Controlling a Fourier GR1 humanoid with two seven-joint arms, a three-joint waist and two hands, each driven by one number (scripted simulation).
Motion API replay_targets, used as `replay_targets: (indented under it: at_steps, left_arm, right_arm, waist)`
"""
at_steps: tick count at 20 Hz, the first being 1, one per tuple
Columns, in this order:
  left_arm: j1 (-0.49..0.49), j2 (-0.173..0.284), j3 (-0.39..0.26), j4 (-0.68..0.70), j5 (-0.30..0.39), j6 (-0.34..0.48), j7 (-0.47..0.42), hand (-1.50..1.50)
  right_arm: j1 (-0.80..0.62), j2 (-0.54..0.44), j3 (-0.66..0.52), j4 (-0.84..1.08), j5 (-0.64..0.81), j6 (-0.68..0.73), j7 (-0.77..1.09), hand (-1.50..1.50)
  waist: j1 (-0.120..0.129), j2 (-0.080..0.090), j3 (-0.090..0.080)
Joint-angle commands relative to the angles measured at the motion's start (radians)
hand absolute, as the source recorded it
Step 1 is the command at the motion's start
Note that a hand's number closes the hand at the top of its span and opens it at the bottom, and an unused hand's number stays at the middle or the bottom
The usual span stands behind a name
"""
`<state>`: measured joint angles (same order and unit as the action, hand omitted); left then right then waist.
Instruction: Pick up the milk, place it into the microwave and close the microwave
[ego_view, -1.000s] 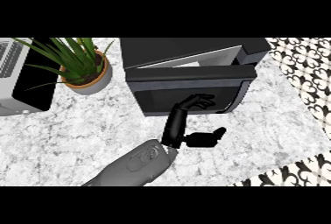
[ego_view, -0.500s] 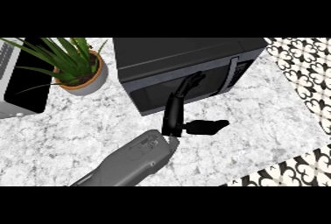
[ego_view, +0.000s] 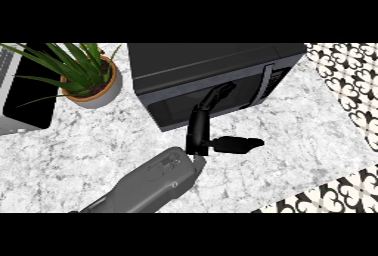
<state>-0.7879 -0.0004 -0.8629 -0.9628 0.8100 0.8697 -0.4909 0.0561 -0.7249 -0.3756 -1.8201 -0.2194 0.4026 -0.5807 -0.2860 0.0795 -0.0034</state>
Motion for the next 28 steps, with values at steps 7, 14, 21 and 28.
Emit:
replay_targets:
  at_steps: [7,14,21,28]
  left_arm:
    - [-0.078,0.000,0.054,0.083,0.072,0.011,-0.045,-1.50]
    - [-0.083,0.000,0.033,0.084,0.099,0.001,-0.078,-1.50]
    - [-0.094,0.000,0.027,0.095,0.132,-0.009,-0.106,-1.50]
    - [-0.089,0.000,0.025,0.107,0.164,-0.014,-0.135,-1.50]
  right_arm:
    - [-0.057,-0.030,-0.005,0.038,0.007,0.000,0.005,1.50]
    - [-0.046,0.097,0.102,0.136,-0.229,0.110,0.048,-1.50]
    - [-0.089,0.070,0.099,0.196,-0.305,0.155,0.084,-1.50]
    - [-0.125,0.038,0.086,0.253,-0.365,0.197,0.104,-1.50]
  waist:
    - [-0.006,0.018,0.001]
    - [0.010,0.031,0.006]
    - [0.006,0.032,0.003]
    - [0.000,0.032,0.004]
